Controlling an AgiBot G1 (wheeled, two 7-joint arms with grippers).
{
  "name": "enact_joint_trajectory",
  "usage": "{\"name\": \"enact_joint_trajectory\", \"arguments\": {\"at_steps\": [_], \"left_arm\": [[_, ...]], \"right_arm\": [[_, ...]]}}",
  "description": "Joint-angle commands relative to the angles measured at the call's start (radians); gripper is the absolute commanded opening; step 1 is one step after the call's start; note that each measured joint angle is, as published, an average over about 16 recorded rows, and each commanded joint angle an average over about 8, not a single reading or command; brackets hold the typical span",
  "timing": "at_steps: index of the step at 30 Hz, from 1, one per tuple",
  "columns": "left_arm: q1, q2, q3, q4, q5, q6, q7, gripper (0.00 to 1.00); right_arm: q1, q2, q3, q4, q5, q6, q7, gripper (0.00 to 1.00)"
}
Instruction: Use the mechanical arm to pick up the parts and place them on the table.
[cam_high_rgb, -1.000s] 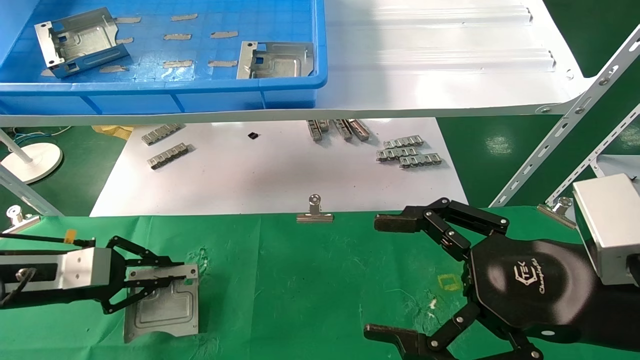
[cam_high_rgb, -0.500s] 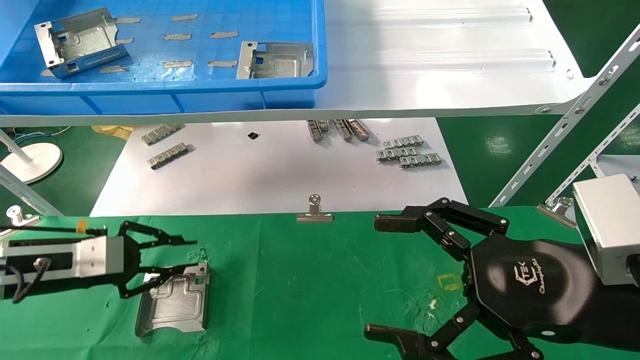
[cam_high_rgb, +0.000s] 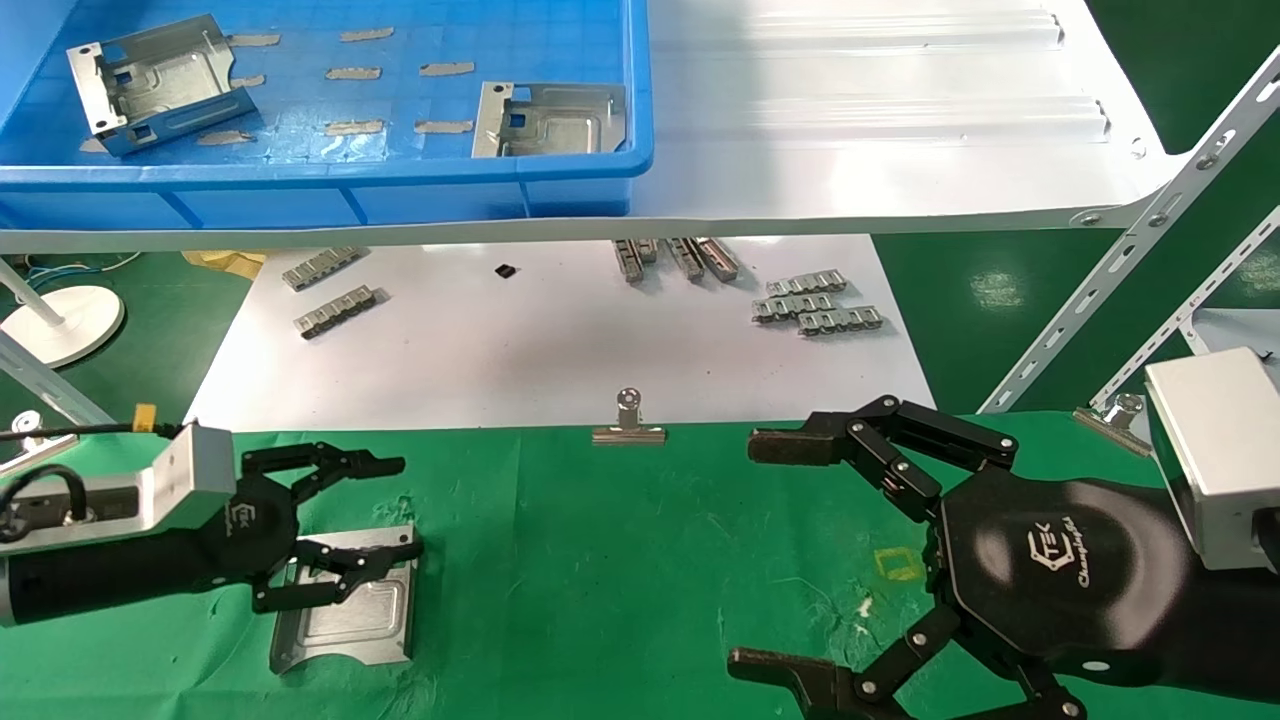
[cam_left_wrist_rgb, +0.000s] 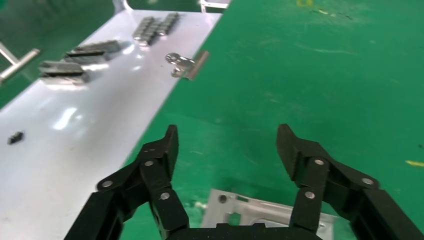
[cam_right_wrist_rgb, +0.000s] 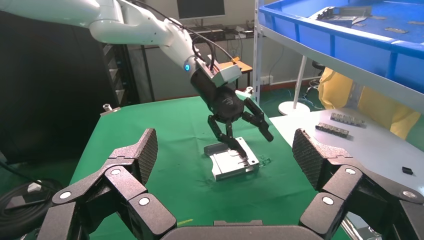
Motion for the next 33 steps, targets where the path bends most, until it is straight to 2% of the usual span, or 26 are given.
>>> {"name": "enact_joint_trajectory", "arguments": {"at_steps": [1, 17, 33], "left_arm": [[0.02, 0.001, -0.002, -0.018, -0.021, 0.001, -0.049, 1.0], [0.009, -0.003, -0.008, -0.021, -0.009, -0.003, -0.023, 1.0], [0.113, -0.056, -0.105, -0.3, -0.08, -0.031, -0.223, 1.0]], "right_arm": [[0.0, 0.0, 0.0, 0.0, 0.0, 0.0, 0.0, 1.0], [0.0, 0.0, 0.0, 0.0, 0.0, 0.0, 0.0, 1.0], [0.001, 0.0, -0.001, -0.001, 0.001, 0.0, -0.001, 1.0]]}}
